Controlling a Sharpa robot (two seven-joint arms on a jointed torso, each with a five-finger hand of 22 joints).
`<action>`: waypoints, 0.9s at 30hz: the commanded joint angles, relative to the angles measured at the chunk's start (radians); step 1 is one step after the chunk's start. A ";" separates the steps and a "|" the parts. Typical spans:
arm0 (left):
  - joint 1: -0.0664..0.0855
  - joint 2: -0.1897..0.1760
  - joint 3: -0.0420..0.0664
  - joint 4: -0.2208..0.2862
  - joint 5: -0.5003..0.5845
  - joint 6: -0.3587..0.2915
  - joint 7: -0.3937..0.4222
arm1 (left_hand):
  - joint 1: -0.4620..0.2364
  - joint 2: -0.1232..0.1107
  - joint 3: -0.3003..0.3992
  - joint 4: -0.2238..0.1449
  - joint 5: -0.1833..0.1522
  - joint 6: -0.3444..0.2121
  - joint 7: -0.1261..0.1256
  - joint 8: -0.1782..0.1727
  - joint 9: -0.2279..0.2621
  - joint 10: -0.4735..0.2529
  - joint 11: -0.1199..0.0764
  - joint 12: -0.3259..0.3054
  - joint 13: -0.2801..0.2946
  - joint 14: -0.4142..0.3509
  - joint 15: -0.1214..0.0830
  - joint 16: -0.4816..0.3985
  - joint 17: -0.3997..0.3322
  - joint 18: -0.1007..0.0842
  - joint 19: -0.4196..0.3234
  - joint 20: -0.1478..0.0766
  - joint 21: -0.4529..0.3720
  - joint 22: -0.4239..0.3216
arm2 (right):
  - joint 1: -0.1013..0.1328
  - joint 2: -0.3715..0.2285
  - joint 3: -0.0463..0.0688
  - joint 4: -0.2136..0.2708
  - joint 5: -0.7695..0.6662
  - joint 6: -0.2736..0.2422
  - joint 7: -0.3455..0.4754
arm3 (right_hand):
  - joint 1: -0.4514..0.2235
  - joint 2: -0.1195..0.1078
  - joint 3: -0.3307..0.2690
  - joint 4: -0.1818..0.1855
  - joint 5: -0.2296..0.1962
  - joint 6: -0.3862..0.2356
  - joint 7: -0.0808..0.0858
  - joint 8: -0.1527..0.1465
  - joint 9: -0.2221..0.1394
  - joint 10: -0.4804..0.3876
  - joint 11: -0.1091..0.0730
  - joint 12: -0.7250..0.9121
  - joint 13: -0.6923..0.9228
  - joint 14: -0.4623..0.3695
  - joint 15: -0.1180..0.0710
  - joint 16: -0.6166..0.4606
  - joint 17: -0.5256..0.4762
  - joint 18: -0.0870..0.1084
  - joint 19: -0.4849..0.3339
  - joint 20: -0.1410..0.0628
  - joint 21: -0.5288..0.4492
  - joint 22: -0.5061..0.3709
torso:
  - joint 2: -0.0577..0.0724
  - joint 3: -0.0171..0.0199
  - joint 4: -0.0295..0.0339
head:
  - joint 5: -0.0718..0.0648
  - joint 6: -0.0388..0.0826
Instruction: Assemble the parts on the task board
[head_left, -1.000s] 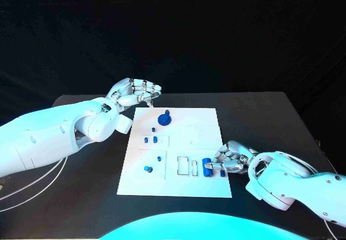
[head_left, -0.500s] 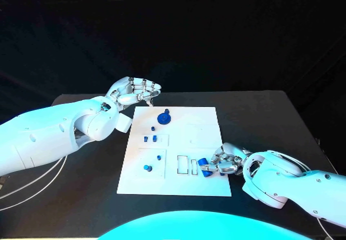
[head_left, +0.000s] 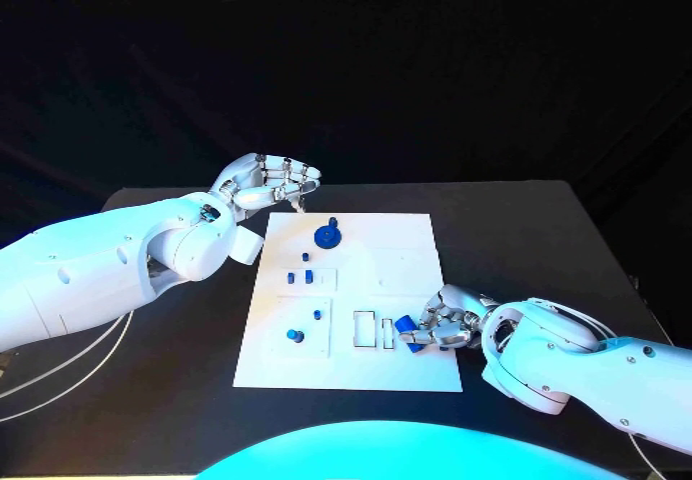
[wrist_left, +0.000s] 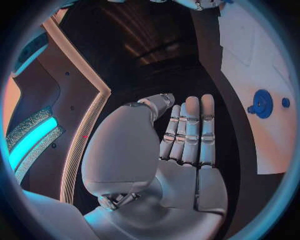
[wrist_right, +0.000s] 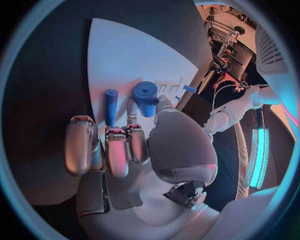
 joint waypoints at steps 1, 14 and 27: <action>0.000 0.001 0.001 0.000 0.007 0.010 0.004 | -0.003 0.008 -0.005 -0.003 0.005 -0.003 0.002 0.006 -0.001 -0.007 0.000 0.007 -0.001 -0.004 -0.001 -0.003 -0.002 0.014 0.003 0.006 -0.005 -0.001 | -0.009 -0.003 -0.008 0.000 0.011 -0.040 -0.015 | 0.034 0.015 0.008 -0.001 0.003 0.007 -0.001 0.005 0.002 0.015 -0.002 0.006 0.103 0.100 -0.006 0.006 0.239 -0.007 0.039 -0.009 0.010 0.202 | 0.000 0.0000 0.0004 | 0.002 0.003; 0.000 0.002 0.001 -0.003 0.007 0.007 0.005 | -0.002 0.008 -0.005 -0.004 0.005 -0.003 0.002 0.007 -0.001 -0.007 0.000 0.008 -0.001 -0.004 -0.001 -0.003 -0.002 0.014 0.004 0.006 -0.005 -0.001 | 0.034 -0.023 -0.002 0.049 0.108 -0.177 0.048 | 0.126 0.047 0.055 -0.002 0.006 0.032 -0.019 0.008 -0.012 0.039 -0.018 0.026 0.140 0.102 -0.019 0.010 0.250 -0.012 0.046 -0.021 0.037 0.208 | 0.000 -0.0006 -0.0006 | 0.002 0.009; 0.000 0.006 0.001 -0.005 0.007 0.005 0.005 | -0.002 0.008 -0.005 -0.004 0.005 -0.003 0.002 0.007 -0.001 -0.007 0.000 0.008 -0.001 -0.004 -0.001 -0.003 -0.002 0.014 0.004 0.006 -0.005 -0.001 | 0.063 0.027 -0.002 0.063 0.224 -0.132 0.061 | 0.084 0.054 0.057 0.004 0.003 0.039 -0.016 0.004 -0.021 0.041 -0.017 0.025 0.143 0.101 -0.019 0.009 0.248 -0.011 0.045 -0.022 0.032 0.207 | 0.000 -0.0018 0.0004 | 0.007 0.007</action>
